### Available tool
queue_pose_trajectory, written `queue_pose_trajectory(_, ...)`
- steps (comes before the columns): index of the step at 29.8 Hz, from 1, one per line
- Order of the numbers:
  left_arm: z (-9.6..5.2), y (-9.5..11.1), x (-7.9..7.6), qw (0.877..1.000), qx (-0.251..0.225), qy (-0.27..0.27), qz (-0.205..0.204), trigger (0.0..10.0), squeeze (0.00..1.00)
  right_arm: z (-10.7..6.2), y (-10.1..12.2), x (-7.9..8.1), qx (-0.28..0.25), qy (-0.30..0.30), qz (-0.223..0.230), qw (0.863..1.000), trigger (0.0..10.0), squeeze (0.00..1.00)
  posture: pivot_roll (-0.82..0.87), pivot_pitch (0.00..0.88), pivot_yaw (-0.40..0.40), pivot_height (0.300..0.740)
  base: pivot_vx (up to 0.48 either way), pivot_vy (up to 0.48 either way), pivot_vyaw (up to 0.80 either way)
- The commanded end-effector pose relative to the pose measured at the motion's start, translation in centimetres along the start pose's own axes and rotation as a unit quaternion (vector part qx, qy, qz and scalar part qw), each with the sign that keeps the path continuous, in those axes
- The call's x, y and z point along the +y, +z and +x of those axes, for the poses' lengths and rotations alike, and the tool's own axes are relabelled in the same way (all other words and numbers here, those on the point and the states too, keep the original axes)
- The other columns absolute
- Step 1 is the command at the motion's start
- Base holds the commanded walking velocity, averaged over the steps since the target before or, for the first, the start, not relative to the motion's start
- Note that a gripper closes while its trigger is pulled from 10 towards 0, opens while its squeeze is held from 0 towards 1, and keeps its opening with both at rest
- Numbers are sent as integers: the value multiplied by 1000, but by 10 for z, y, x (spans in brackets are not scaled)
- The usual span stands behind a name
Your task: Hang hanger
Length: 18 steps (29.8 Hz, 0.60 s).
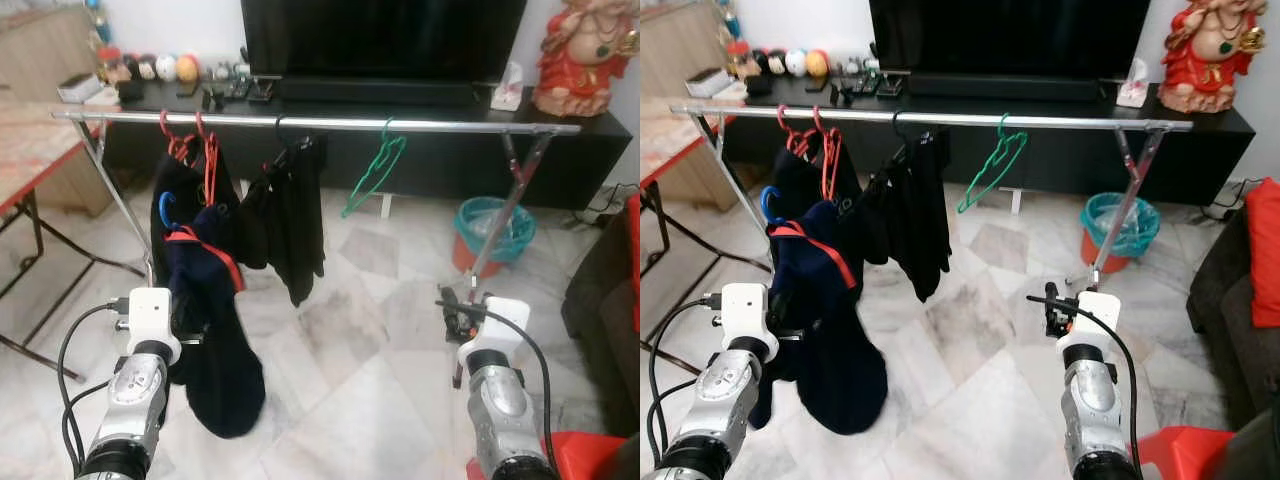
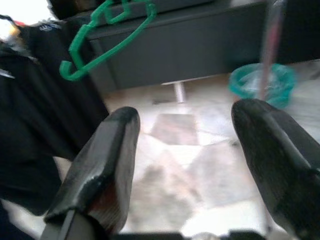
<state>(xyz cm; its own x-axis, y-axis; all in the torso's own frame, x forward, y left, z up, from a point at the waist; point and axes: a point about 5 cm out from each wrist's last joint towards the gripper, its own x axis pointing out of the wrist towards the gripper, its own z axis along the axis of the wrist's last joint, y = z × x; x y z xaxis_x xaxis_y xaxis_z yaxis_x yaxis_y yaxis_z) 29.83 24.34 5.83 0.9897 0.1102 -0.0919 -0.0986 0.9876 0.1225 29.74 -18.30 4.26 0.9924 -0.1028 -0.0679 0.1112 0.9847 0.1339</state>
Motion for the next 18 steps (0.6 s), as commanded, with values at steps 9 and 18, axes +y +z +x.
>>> queue_pose_trajectory(9,6,15,-2,999,-38,4,0,10000,0,0,2,-10,-1,-4,-19,1000,10000,0,25,0,58,740,385,0,0)
queue_pose_trajectory(18,4,16,6,999,-41,23,1,10000,0,1,4,-9,-10,6,-17,1000,10000,0,28,0,52,740,400,0,356)
